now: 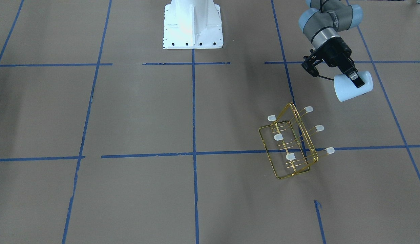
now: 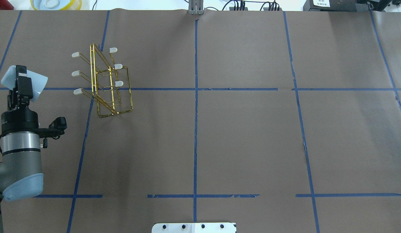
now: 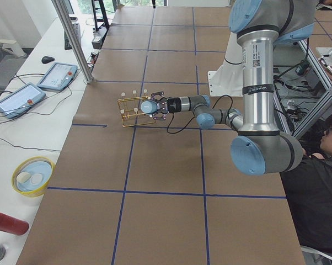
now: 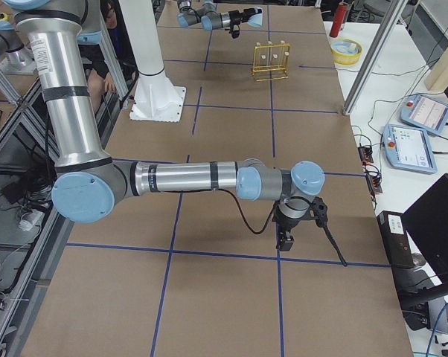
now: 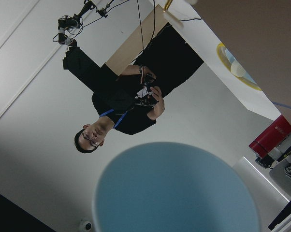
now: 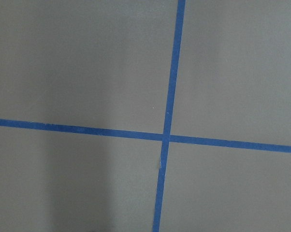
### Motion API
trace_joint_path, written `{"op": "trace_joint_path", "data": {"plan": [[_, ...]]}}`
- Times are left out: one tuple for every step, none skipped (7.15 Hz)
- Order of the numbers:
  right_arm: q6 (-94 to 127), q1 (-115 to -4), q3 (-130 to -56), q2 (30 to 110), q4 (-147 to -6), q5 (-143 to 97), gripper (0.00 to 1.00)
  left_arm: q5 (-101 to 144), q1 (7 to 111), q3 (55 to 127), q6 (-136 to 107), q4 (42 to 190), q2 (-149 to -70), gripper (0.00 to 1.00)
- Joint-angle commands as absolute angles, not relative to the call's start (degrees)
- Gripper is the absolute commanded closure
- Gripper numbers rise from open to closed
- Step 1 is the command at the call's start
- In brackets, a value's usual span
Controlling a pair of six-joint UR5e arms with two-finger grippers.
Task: Hang cup on cup holder
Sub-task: 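Carry the tilted cup with the left gripper onto a rack peg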
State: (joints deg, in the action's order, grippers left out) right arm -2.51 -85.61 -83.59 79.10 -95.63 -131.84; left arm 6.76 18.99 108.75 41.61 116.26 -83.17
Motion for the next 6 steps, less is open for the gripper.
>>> {"op": "trace_joint_path", "data": {"plan": [[-2.5,-85.6,-83.6,79.1,-95.6,-131.8,0.0,4.5,18.5,105.0,41.6,116.4,-85.7,0.76],[-2.5,-85.6,-83.6,79.1,-95.6,-131.8,0.0,3.7,18.5,103.7,41.6,116.4,-87.3,0.77],[-2.5,-85.6,-83.6,79.1,-95.6,-131.8,0.0,3.6,18.5,103.4,41.7,116.4,-88.2,0.77],[-2.5,-85.6,-83.6,79.1,-95.6,-131.8,0.0,3.7,18.5,102.4,41.3,116.4,-89.5,0.76],[-2.5,-85.6,-83.7,79.1,-95.6,-131.8,0.0,4.0,18.6,101.3,41.3,116.4,-90.7,0.75],[-2.5,-85.6,-83.6,79.1,-95.6,-131.8,0.0,4.0,18.6,100.0,41.1,116.4,-91.2,0.74]]}}
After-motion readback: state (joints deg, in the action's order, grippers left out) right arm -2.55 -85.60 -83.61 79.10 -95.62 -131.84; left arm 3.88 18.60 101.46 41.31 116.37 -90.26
